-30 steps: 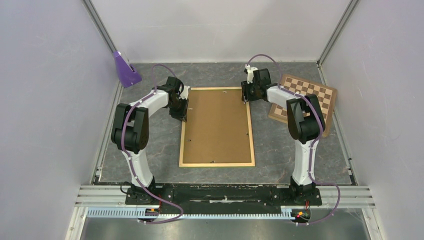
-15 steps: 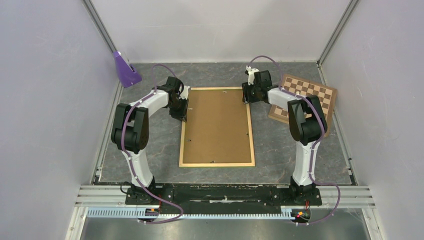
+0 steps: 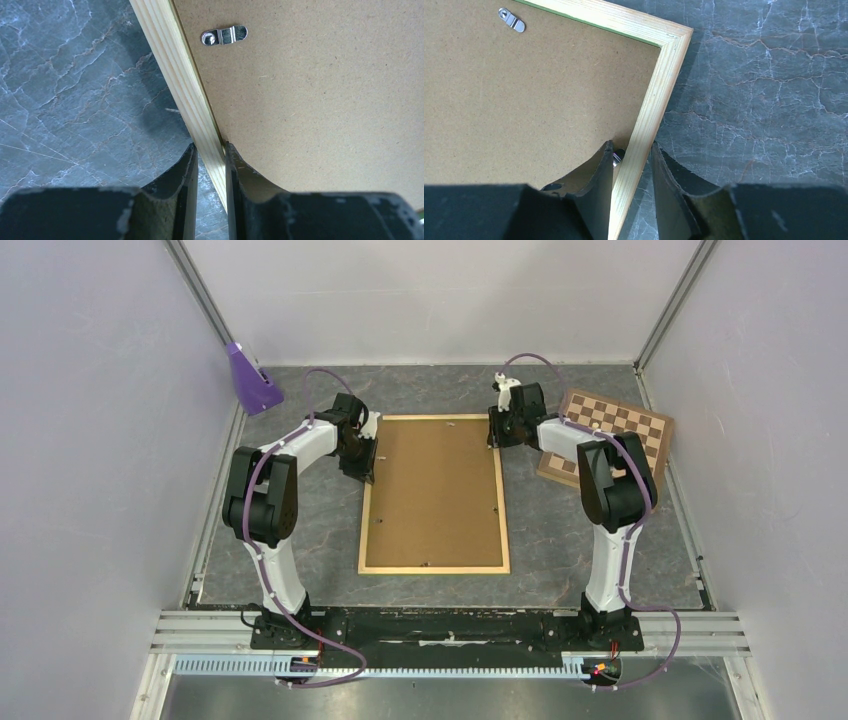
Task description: Put the photo into the frame
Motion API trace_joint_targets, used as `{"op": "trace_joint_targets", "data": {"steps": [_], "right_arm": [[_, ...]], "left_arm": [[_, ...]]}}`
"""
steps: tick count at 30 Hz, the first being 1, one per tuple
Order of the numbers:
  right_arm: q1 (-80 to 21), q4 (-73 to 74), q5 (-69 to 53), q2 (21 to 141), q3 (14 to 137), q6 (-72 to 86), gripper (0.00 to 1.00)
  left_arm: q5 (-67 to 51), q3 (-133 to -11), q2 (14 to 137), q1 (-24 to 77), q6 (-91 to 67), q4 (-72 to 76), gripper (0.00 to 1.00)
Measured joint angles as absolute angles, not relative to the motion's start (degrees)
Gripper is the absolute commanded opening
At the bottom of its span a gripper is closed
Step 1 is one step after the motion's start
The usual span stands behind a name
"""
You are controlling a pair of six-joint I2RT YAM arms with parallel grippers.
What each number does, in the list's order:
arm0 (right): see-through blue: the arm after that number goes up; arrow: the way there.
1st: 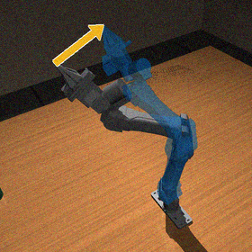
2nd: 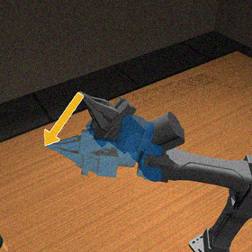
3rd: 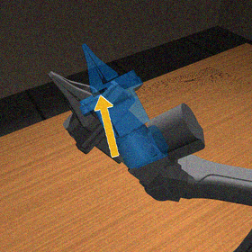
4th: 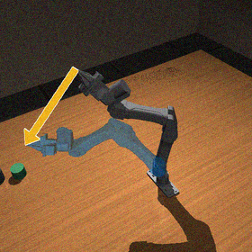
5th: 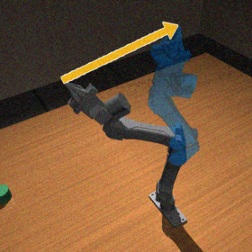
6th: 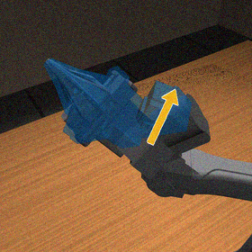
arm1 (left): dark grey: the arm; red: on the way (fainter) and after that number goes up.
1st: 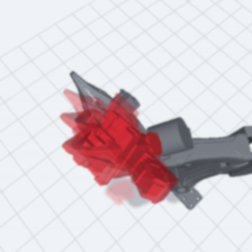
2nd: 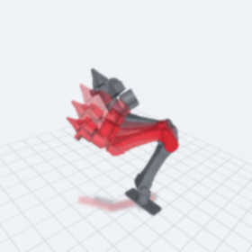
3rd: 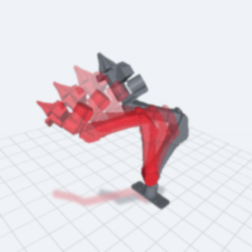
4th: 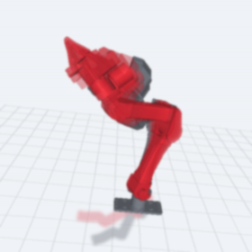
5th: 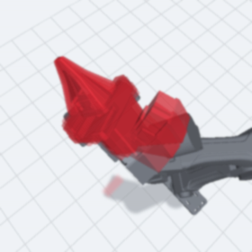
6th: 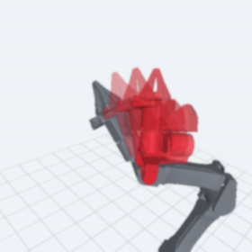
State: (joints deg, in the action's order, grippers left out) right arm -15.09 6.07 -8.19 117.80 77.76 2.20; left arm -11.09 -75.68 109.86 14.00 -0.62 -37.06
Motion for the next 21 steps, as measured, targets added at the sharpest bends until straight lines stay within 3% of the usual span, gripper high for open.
{"op": "trace_joint_targets", "data": {"steps": [13,21], "right_arm": [[-14.2,6.0,-9.8,117.4,77.2,3.4,0.12],[-13.8,13.9,-12.3,123.3,88.2,0.1,0.08]], "left_arm": [[-11.0,-72.9,108.1,14.1,-2.0,-34.2,0.02],[-11.1,-71.7,107.5,14.1,-3.2,-32.2,0.02]]}}
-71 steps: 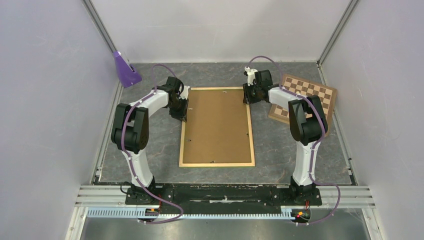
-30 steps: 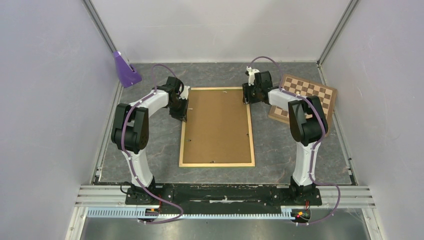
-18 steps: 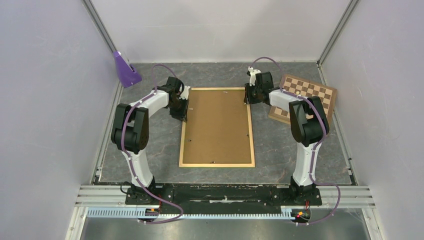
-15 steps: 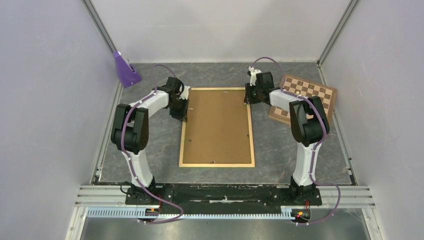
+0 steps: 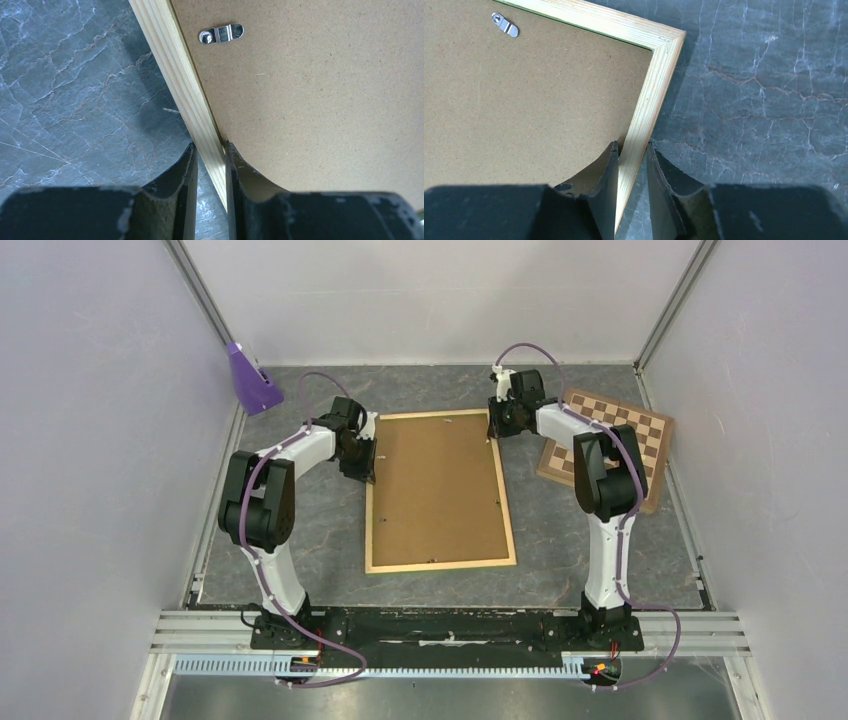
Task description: Put the photo into the frame
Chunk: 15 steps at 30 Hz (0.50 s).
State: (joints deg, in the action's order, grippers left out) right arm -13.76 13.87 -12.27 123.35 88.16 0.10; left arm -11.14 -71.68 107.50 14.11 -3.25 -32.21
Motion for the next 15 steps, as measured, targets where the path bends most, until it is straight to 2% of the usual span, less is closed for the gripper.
{"op": "trace_joint_targets", "data": {"steps": [12,13,15], "right_arm": [[-14.8,20.0,-11.9,129.8,99.7,-5.0,0.06],[-15.0,20.1,-11.8,130.0,100.2,-5.7,0.06],[-15.3,20.3,-11.5,130.3,100.8,-7.1,0.06]], "left_arm": [[-14.5,-69.1,106.5,13.6,-6.3,-29.3,0.02],[-15.1,-68.8,106.3,13.5,-6.3,-29.2,0.04],[-15.9,-68.4,106.1,13.4,-6.3,-29.2,0.17]]}}
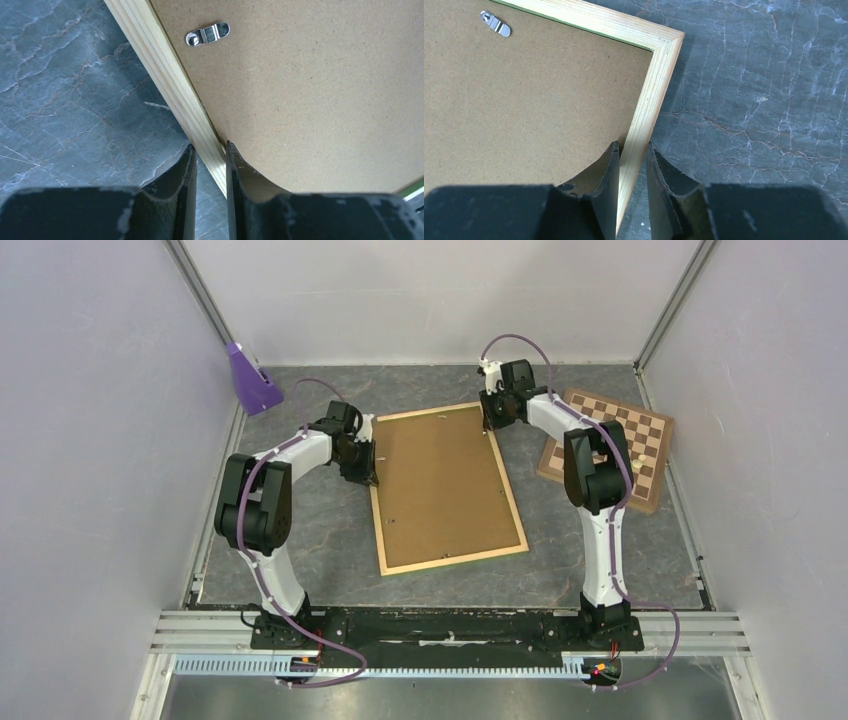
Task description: Put the photo into the frame
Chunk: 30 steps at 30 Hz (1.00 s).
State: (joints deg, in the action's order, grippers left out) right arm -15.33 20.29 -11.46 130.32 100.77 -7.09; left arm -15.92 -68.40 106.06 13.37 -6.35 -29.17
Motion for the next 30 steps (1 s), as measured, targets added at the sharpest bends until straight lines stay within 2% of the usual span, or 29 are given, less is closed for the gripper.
{"op": "trace_joint_targets", "data": {"steps": [1,4,9,19,22,25,30], "right_arm": [[-15.4,20.3,-11.3,130.3,100.8,-7.4,0.06],[-15.7,20.2,-10.9,130.3,100.8,-8.8,0.06],[-16.1,19.5,-10.8,130.3,100.7,-10.8,0.06],[-17.3,19.2,-13.0,131.2,102.0,-15.5,0.06],[-18.3,19.2,-14.8,131.3,102.0,-17.2,0.06],[-20.0,19.4,-17.3,131.3,102.0,-19.5,0.06],[-22.6,20.5,-20.9,131.3,102.0,-23.6,0.06]], "left_arm": [[-16.3,-68.2,106.0,13.3,-6.3,-29.2,0.24],[-16.7,-68.0,105.7,13.2,-6.4,-29.2,0.38],[-19.6,-67.9,105.3,13.4,-6.2,-31.0,0.56],[-20.0,-69.8,103.4,13.9,-6.0,-34.5,0.62],[-19.4,-72.4,102.7,14.1,-5.6,-34.4,0.65],[-18.4,-75.8,102.2,14.2,-4.5,-34.6,0.73],[-16.5,-82.8,102.7,14.0,-0.4,-35.8,0.74]]}}
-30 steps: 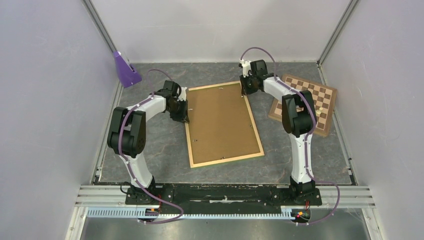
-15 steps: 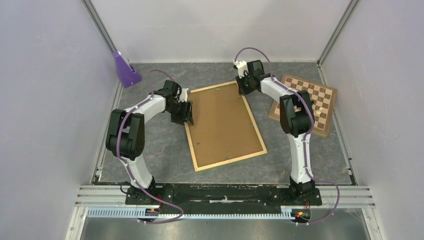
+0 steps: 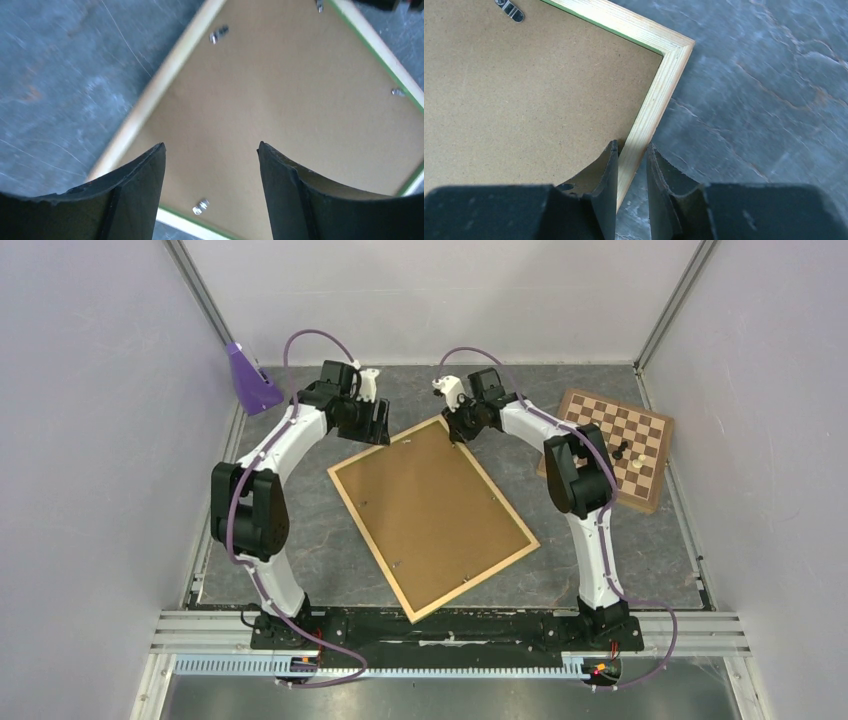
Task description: Put the photo into the frame
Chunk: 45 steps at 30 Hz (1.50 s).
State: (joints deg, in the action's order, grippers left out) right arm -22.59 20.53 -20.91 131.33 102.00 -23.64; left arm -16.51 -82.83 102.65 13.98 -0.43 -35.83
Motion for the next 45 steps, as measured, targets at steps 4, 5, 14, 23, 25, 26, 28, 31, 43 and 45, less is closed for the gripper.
{"op": "trace_joint_targets", "data": {"steps": [4,5,14,23,25,26,28,31,43,45], "right_arm": [[-23.3,22.5,-23.0,132.2,103.7,-26.1,0.06],[-23.4,23.3,-23.6,132.8,104.7,-26.7,0.06],[-23.0,27.6,-27.0,135.0,109.2,-33.7,0.06],[-23.9,30.0,-30.2,135.0,109.4,-38.9,0.06],[-24.4,30.5,-30.4,135.0,109.6,-39.3,0.06],[-24.7,30.9,-30.4,135.0,109.8,-39.6,0.06],[-25.2,31.5,-30.5,135.0,110.0,-39.9,0.06],[-25.8,32.1,-30.8,135.0,110.0,-40.8,0.06],[-25.8,32.2,-31.1,135.0,110.2,-40.8,0.16],[-25.8,32.1,-30.9,135.0,110.2,-39.7,0.21]], "left_arm": [[-15.1,-87.6,105.8,13.5,3.0,-36.2,0.74],[-15.0,-88.2,106.9,13.3,3.9,-36.3,0.74],[-13.4,-89.1,114.6,12.3,10.8,-38.1,0.72],[-14.9,-93.0,119.9,12.3,15.0,-40.1,0.69],[-15.7,-93.5,120.3,12.3,15.4,-40.8,0.69],[-16.4,-93.5,120.4,12.3,15.8,-41.1,0.69],[-17.5,-93.5,120.4,12.3,16.3,-41.9,0.69],[-19.0,-93.5,120.4,12.4,17.2,-42.7,0.68],[-22.1,-90.8,120.4,12.5,19.6,-45.3,0.56],[-22.8,-90.2,120.4,12.6,19.7,-45.8,0.49]]}}
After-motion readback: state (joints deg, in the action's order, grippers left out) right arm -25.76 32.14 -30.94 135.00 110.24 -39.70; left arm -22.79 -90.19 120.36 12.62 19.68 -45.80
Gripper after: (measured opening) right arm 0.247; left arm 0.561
